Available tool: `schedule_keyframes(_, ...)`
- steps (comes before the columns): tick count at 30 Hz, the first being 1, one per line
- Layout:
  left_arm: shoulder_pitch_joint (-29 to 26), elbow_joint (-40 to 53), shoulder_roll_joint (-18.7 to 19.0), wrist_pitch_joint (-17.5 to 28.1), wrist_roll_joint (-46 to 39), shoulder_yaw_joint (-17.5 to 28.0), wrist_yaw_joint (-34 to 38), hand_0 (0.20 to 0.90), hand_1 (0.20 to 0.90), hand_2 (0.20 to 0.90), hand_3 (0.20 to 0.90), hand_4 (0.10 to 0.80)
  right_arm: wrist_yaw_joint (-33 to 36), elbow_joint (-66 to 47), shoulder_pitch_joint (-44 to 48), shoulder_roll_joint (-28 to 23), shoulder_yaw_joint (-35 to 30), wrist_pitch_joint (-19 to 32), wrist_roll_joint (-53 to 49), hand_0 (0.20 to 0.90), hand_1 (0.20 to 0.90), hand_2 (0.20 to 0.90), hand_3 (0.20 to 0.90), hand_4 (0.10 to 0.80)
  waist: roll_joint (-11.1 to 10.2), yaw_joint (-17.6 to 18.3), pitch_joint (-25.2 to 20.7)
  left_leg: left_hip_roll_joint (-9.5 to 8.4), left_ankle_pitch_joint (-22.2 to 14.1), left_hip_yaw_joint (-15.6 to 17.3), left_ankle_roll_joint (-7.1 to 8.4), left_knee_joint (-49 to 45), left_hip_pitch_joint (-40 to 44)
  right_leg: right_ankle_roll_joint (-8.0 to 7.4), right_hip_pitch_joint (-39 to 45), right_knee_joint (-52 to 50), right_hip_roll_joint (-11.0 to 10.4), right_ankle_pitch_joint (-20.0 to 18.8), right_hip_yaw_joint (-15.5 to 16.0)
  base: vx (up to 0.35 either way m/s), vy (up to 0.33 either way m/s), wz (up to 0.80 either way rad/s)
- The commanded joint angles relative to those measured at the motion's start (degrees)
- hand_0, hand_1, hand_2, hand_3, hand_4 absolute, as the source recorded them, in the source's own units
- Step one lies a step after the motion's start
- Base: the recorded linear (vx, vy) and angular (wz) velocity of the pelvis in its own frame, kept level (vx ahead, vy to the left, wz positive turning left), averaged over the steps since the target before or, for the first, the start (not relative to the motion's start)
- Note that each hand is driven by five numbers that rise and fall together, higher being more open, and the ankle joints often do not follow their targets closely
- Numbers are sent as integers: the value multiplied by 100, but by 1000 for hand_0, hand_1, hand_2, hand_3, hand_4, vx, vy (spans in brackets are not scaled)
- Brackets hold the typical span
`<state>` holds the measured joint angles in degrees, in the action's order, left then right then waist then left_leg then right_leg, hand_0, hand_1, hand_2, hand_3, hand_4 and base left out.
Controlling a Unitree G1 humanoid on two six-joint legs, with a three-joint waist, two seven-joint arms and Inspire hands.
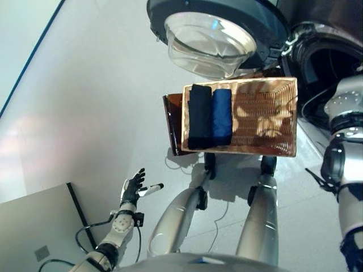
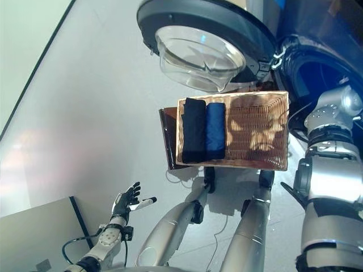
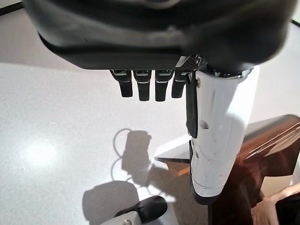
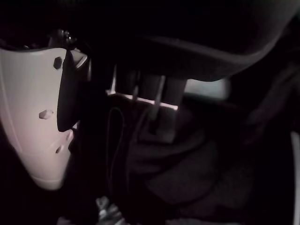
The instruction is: Pick up the clothes and place them into the washing machine
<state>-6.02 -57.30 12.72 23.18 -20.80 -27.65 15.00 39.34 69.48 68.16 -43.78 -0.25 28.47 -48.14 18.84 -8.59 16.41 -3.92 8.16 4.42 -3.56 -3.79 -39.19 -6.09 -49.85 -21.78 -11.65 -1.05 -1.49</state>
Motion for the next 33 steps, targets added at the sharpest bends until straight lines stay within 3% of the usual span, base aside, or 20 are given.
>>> schedule_keyframes(1,108,-54,471,262,-237,215,324,900,900,900,900,800,-15,-710,1090,-834,772,335,596,507,507,507,507,520,-166,87,-106,210,-396,-233,682,-459,-218,202,398,337,226,59,58,15,-5,-8)
schedule_keyframes(2,108,-54,468,262,-238,219,323,900,900,900,900,800,-30,-691,1109,-836,785,339,584,900,900,900,900,800,-168,86,-108,210,-399,-228,682,-464,-224,202,389,333,227,60,52,15,-6,-13)
schedule_keyframes(12,85,-116,475,251,-236,290,276,900,900,900,900,800,-266,6,1144,-570,1044,72,651,900,900,900,900,800,-172,119,-152,199,-438,-199,672,-456,-187,193,427,393,229,16,49,-2,1,-2)
schedule_keyframes(14,161,-79,550,264,-87,333,308,900,900,900,900,800,79,510,1309,-773,1815,-663,2088,900,900,900,900,800,-214,95,-148,204,-417,-183,670,-486,-221,202,413,402,225,-35,49,-32,7,-2)
schedule_keyframes(15,160,-77,530,264,-80,340,314,900,900,900,900,800,91,518,1342,-768,1846,-672,2099,900,900,900,900,800,-196,104,-142,205,-418,-185,670,-487,-222,202,413,402,226,-35,51,-21,6,-3)
schedule_keyframes(17,148,-159,664,230,4,464,353,900,900,900,900,800,571,1074,1814,-932,3330,-1933,4261,900,900,900,900,800,-305,91,-148,207,-354,-171,673,-480,-269,221,387,444,248,-108,49,-38,-1,-4)
schedule_keyframes(18,150,-74,665,246,100,533,418,900,900,900,900,800,693,915,1913,-912,3379,-1994,4444,900,900,900,900,800,-276,138,-114,210,-363,-175,672,-492,-293,228,368,428,255,-108,63,-49,-2,-1)
schedule_keyframes(19,259,121,615,236,143,624,452,900,900,900,900,800,820,815,1824,-928,3665,-2432,5229,900,900,900,900,800,-306,169,-93,201,-347,-176,675,-494,-348,233,350,461,271,-136,69,0,0,0)
schedule_keyframes(24,250,22,585,246,-3,566,491,900,900,900,900,800,1041,711,1890,-735,3539,-2599,5220,900,900,900,900,800,-389,203,-100,195,-330,-204,667,-492,-427,231,308,505,297,-161,100,-13,-5,-7)
schedule_keyframes(33,161,-184,575,262,-139,551,511,900,900,900,900,800,974,244,1452,-354,3088,-2307,4953,900,900,900,900,800,-545,273,-60,207,-334,-214,655,-520,-481,228,312,569,313,-216,115,0,0,0)
